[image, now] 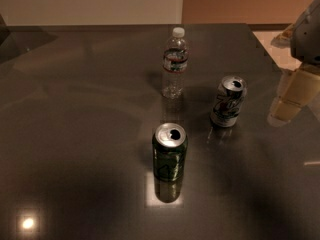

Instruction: Move 7up can near green can

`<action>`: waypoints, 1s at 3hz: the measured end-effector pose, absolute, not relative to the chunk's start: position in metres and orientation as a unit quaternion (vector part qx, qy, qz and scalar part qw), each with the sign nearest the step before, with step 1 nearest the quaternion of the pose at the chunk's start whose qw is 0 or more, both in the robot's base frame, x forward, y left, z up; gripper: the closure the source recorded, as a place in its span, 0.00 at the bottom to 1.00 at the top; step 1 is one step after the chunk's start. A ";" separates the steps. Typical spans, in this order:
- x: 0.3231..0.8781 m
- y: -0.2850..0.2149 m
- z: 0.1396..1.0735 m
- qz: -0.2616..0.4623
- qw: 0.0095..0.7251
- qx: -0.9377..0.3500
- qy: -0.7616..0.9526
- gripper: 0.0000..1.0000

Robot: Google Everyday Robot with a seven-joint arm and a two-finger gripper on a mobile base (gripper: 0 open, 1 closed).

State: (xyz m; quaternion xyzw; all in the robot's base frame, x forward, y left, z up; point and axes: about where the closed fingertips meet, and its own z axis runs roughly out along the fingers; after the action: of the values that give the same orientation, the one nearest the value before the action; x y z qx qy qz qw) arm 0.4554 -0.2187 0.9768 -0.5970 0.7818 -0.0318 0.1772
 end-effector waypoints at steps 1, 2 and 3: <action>0.478 -0.221 0.966 -0.002 0.190 -0.587 0.787 0.00; 0.499 -0.217 0.950 0.039 0.201 -0.581 0.788 0.00; 0.507 -0.205 0.930 0.087 0.202 -0.581 0.783 0.00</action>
Offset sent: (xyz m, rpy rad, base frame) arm 0.0676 0.0054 -0.0475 0.2490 0.1027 -0.0002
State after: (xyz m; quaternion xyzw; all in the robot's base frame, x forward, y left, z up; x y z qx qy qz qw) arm 0.5073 -0.2052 0.9300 -0.5813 0.7833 0.0865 0.2025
